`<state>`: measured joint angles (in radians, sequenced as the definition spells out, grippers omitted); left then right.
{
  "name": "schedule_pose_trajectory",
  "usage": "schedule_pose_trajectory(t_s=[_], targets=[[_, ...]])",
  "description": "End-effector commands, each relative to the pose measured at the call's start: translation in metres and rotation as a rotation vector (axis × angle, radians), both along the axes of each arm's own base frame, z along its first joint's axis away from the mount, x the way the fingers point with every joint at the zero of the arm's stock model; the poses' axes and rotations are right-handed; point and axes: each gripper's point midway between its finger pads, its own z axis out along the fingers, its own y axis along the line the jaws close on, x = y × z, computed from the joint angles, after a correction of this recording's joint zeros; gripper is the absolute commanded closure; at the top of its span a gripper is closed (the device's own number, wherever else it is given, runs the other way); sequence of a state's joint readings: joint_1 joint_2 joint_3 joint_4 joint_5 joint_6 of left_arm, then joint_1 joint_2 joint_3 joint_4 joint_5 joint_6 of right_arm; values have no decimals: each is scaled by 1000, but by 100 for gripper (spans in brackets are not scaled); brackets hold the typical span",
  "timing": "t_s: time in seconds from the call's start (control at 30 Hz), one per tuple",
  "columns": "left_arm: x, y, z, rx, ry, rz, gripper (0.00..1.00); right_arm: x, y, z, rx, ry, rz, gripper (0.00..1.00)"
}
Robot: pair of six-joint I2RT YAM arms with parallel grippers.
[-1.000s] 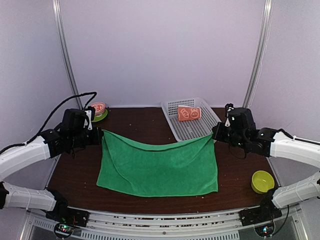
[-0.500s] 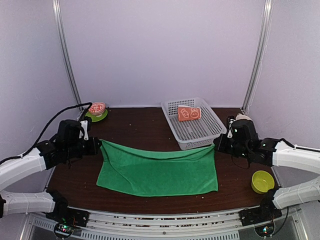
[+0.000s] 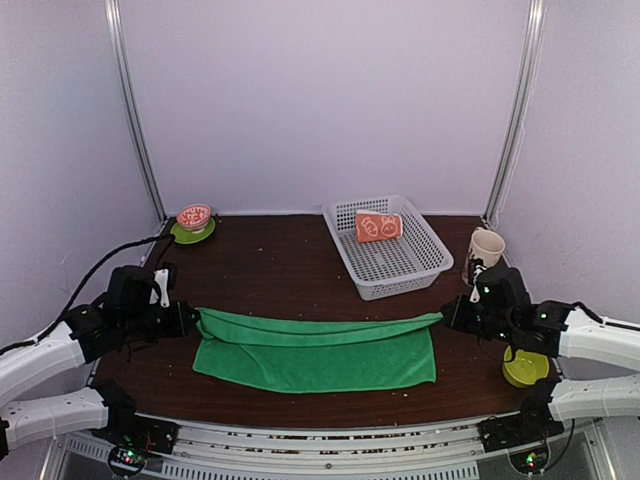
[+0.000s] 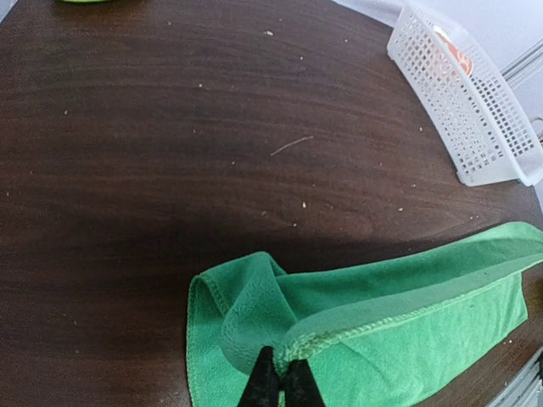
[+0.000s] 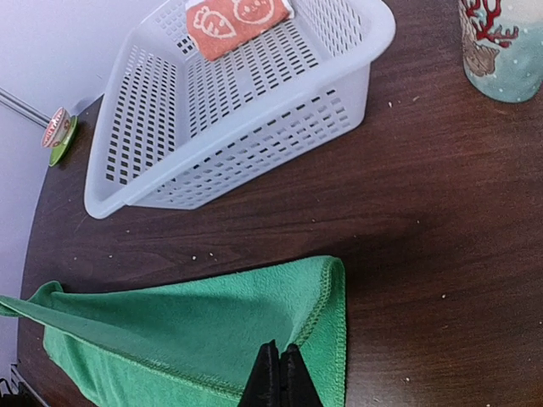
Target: Roll the towels
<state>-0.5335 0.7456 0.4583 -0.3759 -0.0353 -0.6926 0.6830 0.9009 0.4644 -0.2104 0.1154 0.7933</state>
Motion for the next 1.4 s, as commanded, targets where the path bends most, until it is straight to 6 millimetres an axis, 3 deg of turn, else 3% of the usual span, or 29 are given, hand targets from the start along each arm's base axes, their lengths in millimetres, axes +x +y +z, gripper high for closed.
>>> schedule_pose_trajectory(t_s=[0.0, 0.1, 0.2, 0.33, 0.47, 0.67, 0.77, 0.87, 0.97, 1.17, 1.37], targets=[[6, -1, 13, -44, -36, 24, 100, -4, -4, -4, 23, 6, -18, 100], [9, -7, 50, -60, -122, -22, 100, -5, -2, 15, 45, -30, 0, 100], [-3, -21, 87, -131, -204, -133, 100, -11, 4, 48, 100, -142, 82, 100], [-49, -44, 151, -307, -344, -372, 100, -36, 17, 112, 173, -313, 268, 100], [-99, -44, 207, -425, -475, -531, 100, -66, 12, 170, 202, -444, 381, 100], [-138, -33, 227, -464, -523, -603, 100, -93, -9, 214, 255, -551, 378, 100], [-154, -21, 240, -481, -569, -593, 100, -102, -21, 226, 283, -578, 347, 100], [-152, -13, 241, -464, -595, -541, 100, -97, -29, 220, 266, -565, 297, 100], [-136, -20, 230, -461, -573, -523, 100, -80, -36, 200, 229, -530, 201, 100], [-69, -44, 172, -453, -402, -400, 100, -43, -27, 153, 161, -411, 103, 100], [-21, -42, 119, -345, -317, -249, 100, -8, -16, 111, 117, -315, 37, 100]])
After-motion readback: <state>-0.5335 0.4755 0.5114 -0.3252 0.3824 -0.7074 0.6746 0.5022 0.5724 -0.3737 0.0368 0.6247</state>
